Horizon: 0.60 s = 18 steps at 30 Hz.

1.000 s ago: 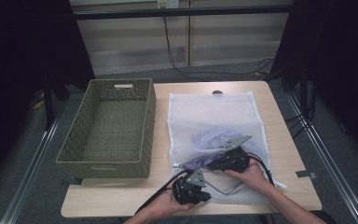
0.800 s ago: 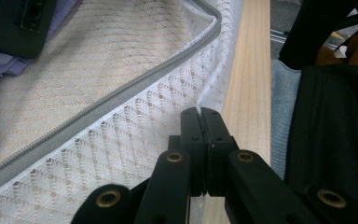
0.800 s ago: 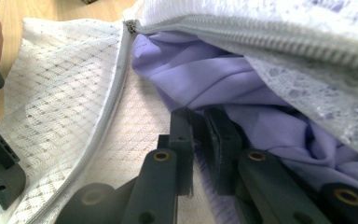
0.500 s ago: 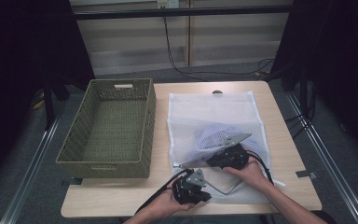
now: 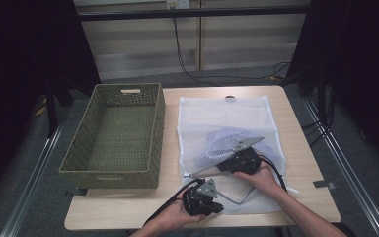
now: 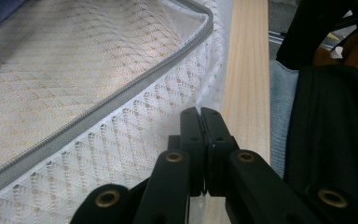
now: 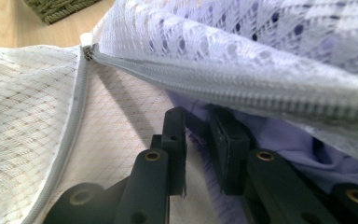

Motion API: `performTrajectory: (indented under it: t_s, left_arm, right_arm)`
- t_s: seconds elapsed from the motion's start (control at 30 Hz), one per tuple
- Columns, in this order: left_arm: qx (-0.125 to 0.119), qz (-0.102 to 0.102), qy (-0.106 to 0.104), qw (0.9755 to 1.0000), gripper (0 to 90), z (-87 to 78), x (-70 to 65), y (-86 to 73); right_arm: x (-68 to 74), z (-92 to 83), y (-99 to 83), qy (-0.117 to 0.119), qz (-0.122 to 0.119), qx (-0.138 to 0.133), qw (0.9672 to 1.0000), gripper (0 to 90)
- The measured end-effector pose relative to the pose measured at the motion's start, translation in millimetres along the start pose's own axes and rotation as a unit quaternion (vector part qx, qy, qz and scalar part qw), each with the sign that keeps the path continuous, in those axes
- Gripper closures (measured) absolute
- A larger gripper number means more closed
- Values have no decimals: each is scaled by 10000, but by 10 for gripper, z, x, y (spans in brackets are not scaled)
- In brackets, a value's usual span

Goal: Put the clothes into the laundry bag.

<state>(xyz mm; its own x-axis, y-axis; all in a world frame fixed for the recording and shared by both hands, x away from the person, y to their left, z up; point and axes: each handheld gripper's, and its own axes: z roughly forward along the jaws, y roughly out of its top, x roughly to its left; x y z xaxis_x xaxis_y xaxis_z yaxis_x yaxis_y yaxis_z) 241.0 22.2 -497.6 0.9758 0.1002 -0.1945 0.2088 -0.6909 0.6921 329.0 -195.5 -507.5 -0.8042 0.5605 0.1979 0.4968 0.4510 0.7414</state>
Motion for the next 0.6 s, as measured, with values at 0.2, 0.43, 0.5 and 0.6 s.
performTrajectory:
  t_s: [0.2,0.43,0.5,0.6]
  left_arm:
    - [66,49,13,10000,887,-9,-1,4]
    - [136,75,24,9999,886,-18,0,10]
    - [172,84,21,9998,885,-23,2,13]
    - [66,46,15,10000,881,-8,-2,6]
  right_arm:
    - [-78,61,77,-97,142,2,9999,769]
    - [-124,93,163,-173,172,77,9997,748]
    - [-140,100,175,-199,190,81,9996,749]
    - [-167,116,200,-231,202,67,9995,751]
